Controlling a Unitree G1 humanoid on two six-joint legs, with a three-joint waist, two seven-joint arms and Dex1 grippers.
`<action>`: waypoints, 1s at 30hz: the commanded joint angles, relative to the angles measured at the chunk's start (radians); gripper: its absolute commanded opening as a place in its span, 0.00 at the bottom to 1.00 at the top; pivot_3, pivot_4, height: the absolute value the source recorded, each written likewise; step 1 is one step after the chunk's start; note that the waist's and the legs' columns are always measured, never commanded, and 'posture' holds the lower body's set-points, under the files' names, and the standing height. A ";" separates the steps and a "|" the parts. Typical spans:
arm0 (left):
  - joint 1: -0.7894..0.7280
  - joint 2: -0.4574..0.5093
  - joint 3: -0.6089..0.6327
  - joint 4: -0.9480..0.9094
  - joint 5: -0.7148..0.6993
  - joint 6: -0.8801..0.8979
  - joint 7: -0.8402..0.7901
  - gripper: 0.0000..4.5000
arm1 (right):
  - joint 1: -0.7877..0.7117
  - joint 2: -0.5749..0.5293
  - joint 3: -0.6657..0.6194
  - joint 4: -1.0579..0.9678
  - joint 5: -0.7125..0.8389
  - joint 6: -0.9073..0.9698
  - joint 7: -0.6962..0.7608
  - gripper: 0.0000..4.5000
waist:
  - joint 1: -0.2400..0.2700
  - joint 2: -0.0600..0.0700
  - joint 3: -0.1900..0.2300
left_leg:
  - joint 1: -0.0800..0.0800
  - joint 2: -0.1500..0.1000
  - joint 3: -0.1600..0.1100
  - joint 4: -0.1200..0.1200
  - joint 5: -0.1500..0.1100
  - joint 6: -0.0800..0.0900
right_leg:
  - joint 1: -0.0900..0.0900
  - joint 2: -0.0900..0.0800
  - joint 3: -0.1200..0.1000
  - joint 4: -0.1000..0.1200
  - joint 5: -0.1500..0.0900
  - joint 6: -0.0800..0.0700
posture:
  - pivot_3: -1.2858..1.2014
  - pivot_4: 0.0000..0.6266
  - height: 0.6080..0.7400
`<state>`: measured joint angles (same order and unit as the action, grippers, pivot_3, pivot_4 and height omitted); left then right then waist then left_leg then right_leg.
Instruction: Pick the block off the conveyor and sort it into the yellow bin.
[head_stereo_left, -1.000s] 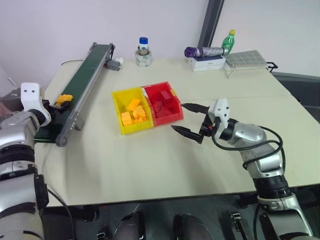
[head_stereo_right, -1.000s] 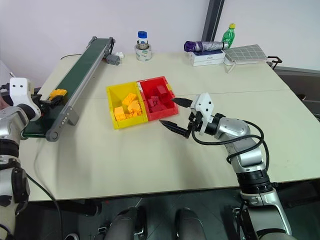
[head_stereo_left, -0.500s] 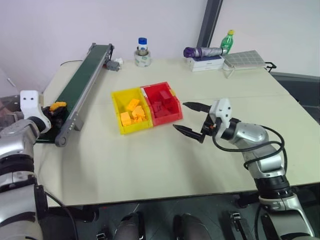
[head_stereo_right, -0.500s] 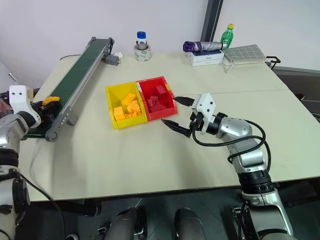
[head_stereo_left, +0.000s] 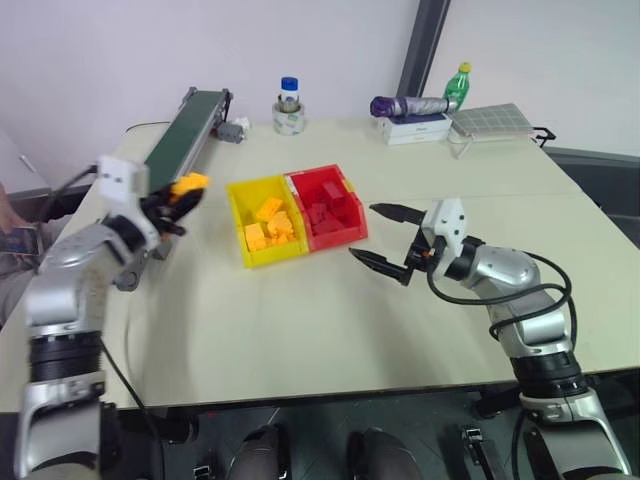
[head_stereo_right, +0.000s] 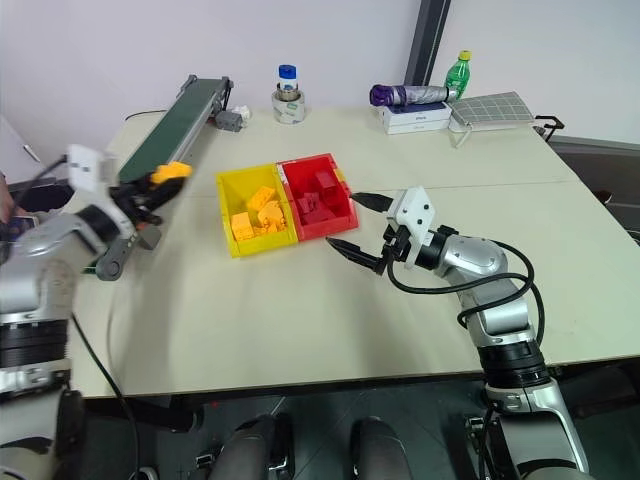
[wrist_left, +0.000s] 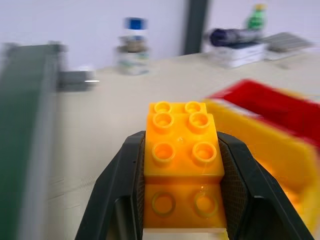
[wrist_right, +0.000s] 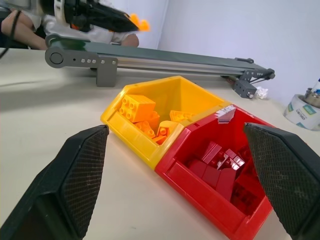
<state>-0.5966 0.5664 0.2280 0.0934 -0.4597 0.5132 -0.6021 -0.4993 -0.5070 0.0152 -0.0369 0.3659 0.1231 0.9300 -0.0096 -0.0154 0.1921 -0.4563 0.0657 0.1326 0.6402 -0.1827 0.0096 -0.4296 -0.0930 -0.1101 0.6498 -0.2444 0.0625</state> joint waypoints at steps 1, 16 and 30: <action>-0.047 -0.078 -0.045 0.005 0.046 -0.020 0.085 0.30 | -0.004 -0.006 -0.028 -0.027 0.001 -0.020 -0.012 1.00 | -0.001 0.000 0.000 | 0.000 0.000 0.000 0.001 0.000 0.000 | 0.000 0.000 0.000 0.000 0.000 0.000 | 0.52 0.24 1.00; -0.159 -0.254 -0.072 0.220 0.139 -0.252 0.167 0.99 | 0.046 -0.031 -0.046 -0.085 0.003 -0.004 -0.059 1.00 | -0.002 0.000 0.000 | -0.001 0.001 -0.002 0.005 -0.001 0.002 | 0.001 0.002 0.000 0.000 0.002 0.000 | 0.52 0.24 1.00; 0.206 0.139 0.098 -0.202 -0.135 0.020 -0.185 0.99 | 0.057 -0.030 -0.051 -0.050 0.000 -0.031 -0.049 1.00 | 0.003 0.001 0.000 | -0.001 0.003 -0.003 0.005 -0.003 -0.001 | 0.000 0.000 0.000 -0.001 0.000 -0.005 | 0.52 0.24 1.00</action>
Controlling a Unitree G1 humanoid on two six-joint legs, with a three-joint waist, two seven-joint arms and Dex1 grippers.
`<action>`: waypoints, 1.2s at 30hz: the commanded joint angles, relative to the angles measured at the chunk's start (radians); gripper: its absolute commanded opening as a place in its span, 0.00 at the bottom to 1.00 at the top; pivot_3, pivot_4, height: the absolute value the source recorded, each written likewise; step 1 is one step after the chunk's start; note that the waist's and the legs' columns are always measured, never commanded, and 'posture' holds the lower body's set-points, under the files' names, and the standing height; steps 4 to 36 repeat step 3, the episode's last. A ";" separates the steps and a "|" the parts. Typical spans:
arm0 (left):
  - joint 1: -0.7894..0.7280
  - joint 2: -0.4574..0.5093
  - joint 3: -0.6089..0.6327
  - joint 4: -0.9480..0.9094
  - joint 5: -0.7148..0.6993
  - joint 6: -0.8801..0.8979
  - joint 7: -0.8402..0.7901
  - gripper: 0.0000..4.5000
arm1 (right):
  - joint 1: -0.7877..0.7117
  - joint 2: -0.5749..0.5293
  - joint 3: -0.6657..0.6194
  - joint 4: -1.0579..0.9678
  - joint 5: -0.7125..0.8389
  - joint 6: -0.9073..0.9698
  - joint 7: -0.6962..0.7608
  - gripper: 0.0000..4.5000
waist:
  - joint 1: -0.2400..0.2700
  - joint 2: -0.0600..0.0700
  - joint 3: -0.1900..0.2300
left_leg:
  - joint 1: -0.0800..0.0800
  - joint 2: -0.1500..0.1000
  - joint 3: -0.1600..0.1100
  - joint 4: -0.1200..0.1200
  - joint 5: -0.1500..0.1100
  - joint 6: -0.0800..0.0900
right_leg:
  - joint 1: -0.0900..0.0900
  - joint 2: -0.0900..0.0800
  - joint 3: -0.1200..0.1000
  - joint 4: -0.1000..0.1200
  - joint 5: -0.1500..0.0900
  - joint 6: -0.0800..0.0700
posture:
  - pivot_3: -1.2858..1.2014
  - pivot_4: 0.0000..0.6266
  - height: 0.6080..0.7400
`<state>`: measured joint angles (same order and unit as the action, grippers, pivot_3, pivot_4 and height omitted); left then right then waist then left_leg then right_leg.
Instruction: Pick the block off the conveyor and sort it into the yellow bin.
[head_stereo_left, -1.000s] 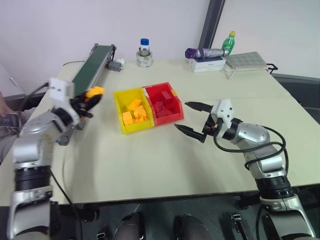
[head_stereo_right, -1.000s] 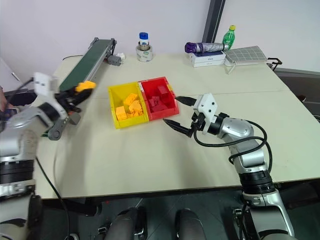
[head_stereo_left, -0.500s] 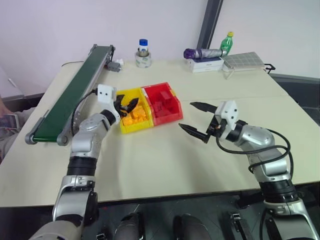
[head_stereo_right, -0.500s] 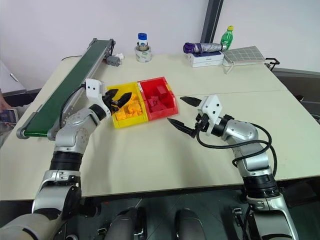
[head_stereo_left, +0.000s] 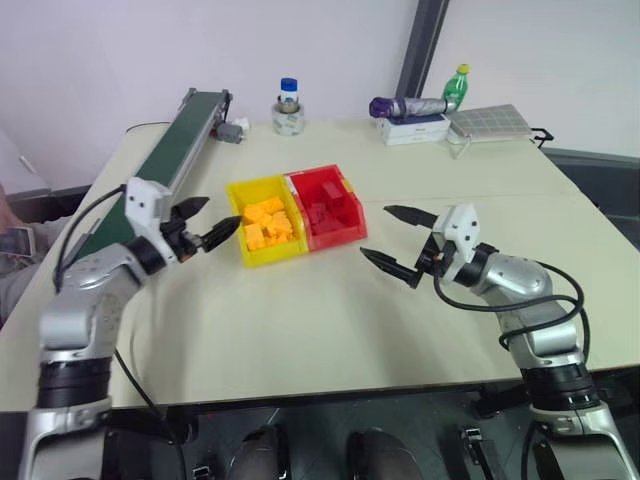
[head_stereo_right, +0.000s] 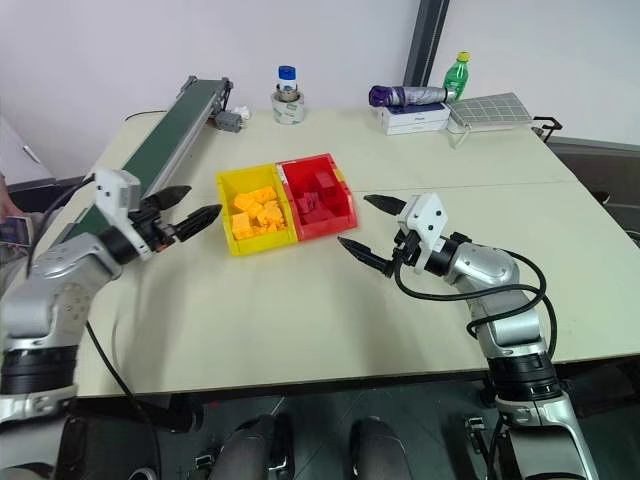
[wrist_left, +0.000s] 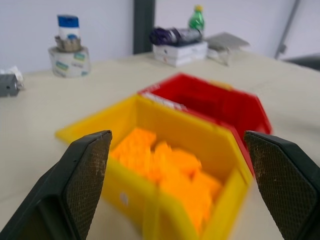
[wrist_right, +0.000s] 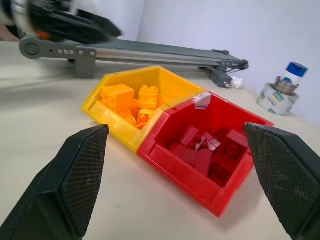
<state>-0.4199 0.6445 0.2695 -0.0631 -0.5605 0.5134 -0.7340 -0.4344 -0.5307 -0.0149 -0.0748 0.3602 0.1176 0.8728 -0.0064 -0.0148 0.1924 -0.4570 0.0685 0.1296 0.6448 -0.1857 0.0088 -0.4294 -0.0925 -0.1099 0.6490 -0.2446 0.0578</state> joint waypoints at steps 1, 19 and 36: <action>0.050 0.084 0.070 -0.042 -0.033 0.012 -0.071 0.99 | -0.011 -0.007 -0.022 -0.006 0.005 -0.028 0.011 1.00 | -0.003 0.000 0.000 | 0.000 -0.001 0.000 0.000 0.000 0.000 | -0.001 -0.002 0.000 -0.001 0.000 -0.001 | 0.52 0.24 1.00; 0.088 0.120 0.075 -0.032 0.008 -0.044 -0.091 0.99 | -0.018 -0.006 -0.019 0.003 0.002 -0.032 0.015 1.00 | -0.005 0.000 0.000 | 0.000 -0.001 0.002 0.000 -0.001 0.001 | -0.003 -0.005 0.000 -0.005 0.003 -0.001 | 0.52 0.24 1.00; 0.088 0.120 0.075 -0.032 0.008 -0.044 -0.091 0.99 | -0.018 -0.006 -0.019 0.003 0.002 -0.032 0.015 1.00 | -0.005 0.000 0.000 | 0.000 -0.001 0.002 0.000 -0.001 0.001 | -0.003 -0.005 0.000 -0.005 0.003 -0.001 | 0.52 0.24 1.00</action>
